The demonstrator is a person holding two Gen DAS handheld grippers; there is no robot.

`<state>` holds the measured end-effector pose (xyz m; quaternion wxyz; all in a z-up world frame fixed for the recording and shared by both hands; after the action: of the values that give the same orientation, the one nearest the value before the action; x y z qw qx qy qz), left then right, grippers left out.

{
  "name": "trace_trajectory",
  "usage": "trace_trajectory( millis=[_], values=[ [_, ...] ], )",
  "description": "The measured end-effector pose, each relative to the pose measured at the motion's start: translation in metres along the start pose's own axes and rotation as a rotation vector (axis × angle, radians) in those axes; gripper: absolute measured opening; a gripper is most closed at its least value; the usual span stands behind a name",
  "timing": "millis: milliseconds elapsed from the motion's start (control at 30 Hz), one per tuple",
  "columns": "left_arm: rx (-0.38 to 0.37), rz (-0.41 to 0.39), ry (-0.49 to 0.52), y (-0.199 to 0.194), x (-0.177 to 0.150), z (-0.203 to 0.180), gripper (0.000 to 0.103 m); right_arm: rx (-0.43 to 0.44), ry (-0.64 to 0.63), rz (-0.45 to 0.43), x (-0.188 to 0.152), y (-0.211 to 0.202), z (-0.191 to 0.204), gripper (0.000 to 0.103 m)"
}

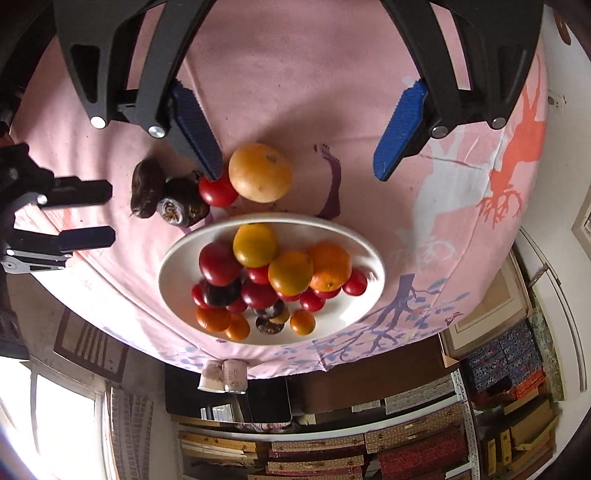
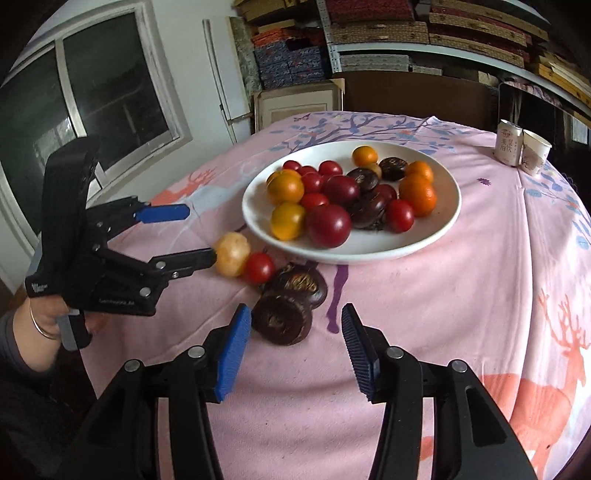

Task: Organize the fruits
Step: 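Grasp a yellow tomato with the left tool while the right tool grasps a dark purple fruit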

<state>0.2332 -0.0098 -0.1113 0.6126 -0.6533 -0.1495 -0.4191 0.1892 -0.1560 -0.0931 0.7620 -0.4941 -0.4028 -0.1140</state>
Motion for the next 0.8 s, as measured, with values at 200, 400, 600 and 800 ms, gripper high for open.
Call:
trace_trajectory(
  millis=[200,400,600,800],
  values=[
    [-0.068,0.033,-0.082,0.018,0.002,-0.002,0.081,-0.043,0.01,0.077,-0.007,0.029,0.011,0.051],
    [-0.141,0.086,-0.114,0.027,-0.003,-0.008,0.07,-0.041,0.026,0.057,-0.011,0.029,0.012,0.045],
    [-0.153,0.047,-0.09,0.014,-0.007,-0.016,0.041,0.008,0.114,-0.045,-0.009,-0.003,-0.005,0.045],
    [-0.15,0.039,-0.063,0.013,-0.007,-0.022,0.04,0.027,0.169,-0.083,-0.007,-0.024,-0.019,0.045]
  ],
)
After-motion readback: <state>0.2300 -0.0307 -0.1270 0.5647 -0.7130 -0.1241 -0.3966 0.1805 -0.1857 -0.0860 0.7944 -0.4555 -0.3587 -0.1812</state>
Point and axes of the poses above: each gripper's, at about its wrist camera, not at the fingertips, and y roughly the way its jaws point, z to its left, x to its top, the point moved 7 cm from there along y, roughly the way its jaws point, and after that the axes turned 4 degrees about -z, right-handed, at the moved point
